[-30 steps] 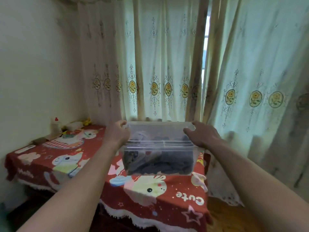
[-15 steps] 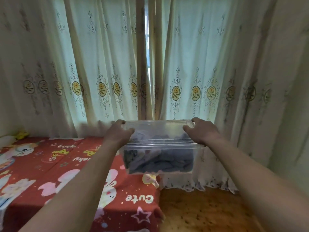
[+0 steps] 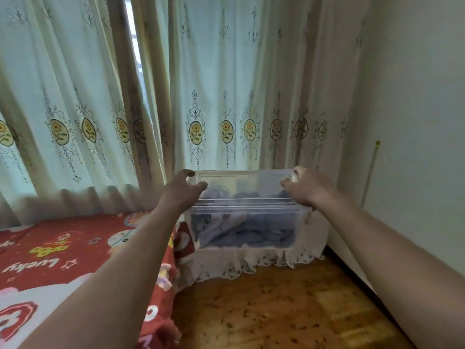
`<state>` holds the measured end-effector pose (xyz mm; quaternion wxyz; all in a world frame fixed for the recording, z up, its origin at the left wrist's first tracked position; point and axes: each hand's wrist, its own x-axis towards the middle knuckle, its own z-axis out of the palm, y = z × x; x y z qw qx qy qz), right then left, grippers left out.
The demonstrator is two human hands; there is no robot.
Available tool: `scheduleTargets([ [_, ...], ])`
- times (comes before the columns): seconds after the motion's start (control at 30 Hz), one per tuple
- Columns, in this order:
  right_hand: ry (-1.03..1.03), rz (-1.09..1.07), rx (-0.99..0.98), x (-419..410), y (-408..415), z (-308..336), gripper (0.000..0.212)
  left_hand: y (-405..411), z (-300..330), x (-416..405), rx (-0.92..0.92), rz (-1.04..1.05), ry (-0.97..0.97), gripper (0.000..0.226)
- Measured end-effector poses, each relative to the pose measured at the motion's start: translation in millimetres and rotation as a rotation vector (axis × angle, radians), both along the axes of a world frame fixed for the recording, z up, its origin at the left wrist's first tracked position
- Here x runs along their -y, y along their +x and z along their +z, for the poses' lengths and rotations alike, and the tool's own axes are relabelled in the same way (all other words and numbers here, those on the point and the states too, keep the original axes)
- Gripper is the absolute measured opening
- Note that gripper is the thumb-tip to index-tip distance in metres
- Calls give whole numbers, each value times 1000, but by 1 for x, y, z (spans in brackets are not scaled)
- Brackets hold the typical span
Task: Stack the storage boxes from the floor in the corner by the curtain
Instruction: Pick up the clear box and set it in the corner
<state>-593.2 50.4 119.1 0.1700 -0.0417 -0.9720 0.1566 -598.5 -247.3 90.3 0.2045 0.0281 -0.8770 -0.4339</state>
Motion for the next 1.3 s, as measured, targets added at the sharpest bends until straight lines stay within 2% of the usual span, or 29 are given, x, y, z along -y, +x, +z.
scheduleTargets([
  [0.27,-88,-177,26,-92,2,-7,69,-46,-10,-97,35,-154,6,51],
  [0.6,29,-390,33,-160,-29,-29,64,-133,-33,-180,74,-335,4,55],
  [1.0,53,-563,48,-182,-120,-11,57,-280,-12,-228,33,-522,-20,60],
  [1.3,56,-671,8,-198,-158,-3,62,-347,-1,-255,29,-685,5,71],
])
